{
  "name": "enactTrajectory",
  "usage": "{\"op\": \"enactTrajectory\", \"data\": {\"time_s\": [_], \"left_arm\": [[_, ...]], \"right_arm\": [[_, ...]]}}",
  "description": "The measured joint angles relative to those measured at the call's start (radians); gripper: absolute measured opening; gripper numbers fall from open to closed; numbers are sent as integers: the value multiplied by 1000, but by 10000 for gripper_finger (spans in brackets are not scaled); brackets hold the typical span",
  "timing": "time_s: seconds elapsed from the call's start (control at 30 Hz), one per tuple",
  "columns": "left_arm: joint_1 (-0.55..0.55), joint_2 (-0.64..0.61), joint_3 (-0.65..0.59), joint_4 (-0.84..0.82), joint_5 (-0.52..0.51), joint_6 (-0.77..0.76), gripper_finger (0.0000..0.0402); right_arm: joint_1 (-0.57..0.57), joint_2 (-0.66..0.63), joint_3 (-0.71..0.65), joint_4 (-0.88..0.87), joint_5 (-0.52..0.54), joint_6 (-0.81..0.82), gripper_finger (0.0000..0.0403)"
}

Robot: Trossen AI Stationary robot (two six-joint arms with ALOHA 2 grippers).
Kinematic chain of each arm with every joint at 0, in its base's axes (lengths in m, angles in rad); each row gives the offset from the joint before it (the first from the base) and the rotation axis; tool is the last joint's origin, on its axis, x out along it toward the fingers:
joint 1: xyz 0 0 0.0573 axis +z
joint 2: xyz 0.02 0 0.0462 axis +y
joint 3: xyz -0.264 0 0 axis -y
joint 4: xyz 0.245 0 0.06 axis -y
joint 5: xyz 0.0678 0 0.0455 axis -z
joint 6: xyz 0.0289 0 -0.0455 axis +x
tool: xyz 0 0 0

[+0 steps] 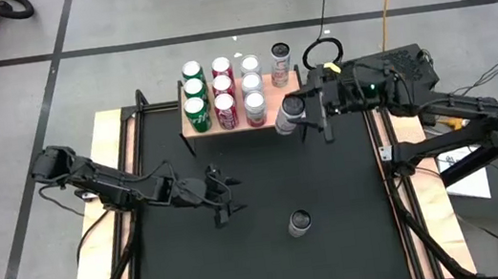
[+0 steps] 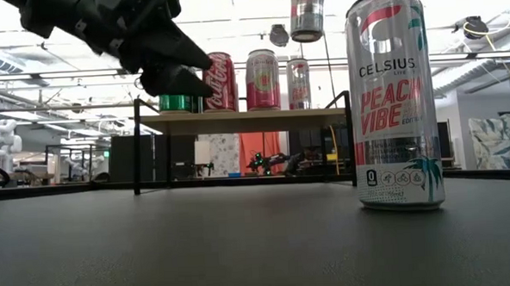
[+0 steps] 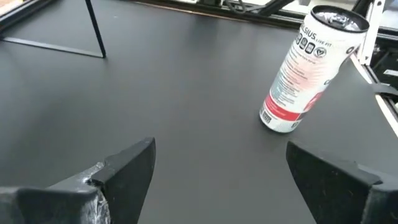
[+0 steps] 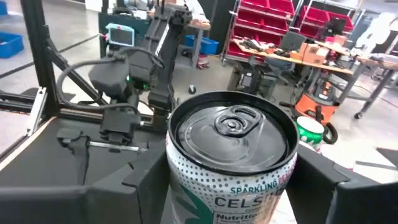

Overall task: Place canned beverage on shelf
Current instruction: Put the top white soda can on the shelf aligned with the other white soda can

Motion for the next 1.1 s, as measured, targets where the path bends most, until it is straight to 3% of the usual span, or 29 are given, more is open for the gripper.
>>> {"op": "enactTrajectory", "data": {"time_s": [0.33,0.53,0.9,1.1], "left_arm": [[-6,0,-87,168,0,-3,358],[-6,0,-88,168,0,-24,358],[-6,0,-88,189,-3,-25,358],[-6,0,-88,186,-4,-24,358]], "right_arm": [[-134,14,55,-94,-139,-51,235],[-194,17,37,-111,-229,-69,235],[-263,20,-17,-68,-236,-107,235],[-327,56,-25,-48,-342,-104,235]]}}
